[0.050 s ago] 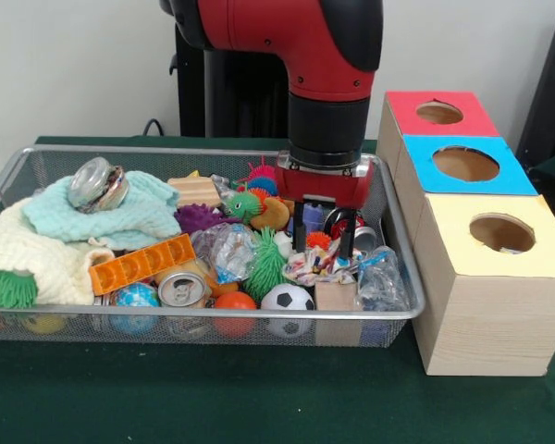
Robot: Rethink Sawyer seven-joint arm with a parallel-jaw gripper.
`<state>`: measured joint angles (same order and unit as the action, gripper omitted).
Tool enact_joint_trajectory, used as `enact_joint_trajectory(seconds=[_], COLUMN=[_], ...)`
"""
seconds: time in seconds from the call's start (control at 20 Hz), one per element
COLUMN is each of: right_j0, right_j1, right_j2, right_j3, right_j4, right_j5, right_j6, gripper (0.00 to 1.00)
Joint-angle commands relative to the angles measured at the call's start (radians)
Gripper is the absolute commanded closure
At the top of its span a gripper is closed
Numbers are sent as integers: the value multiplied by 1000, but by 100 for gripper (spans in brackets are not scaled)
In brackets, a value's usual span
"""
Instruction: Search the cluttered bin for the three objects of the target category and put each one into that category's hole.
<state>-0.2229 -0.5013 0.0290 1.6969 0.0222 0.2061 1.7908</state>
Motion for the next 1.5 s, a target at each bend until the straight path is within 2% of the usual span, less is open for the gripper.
enact_joint_trajectory(seconds=[0.05, 0.55, 1.0, 1.25, 1.5], right_j0=[-16, 3, -18, -32, -43], right_j1=[43, 68, 127, 161, 172], right_j2=[90, 79, 111, 130, 145], right_j3=[-57, -83, -107, -130, -131], right_j4=[-44, -53, -81, -109, -130], right_j5=[-37, -8, -33, 9, 2], right_j6=[66, 50, 31, 1, 0], gripper=[0, 0, 0, 0, 0])
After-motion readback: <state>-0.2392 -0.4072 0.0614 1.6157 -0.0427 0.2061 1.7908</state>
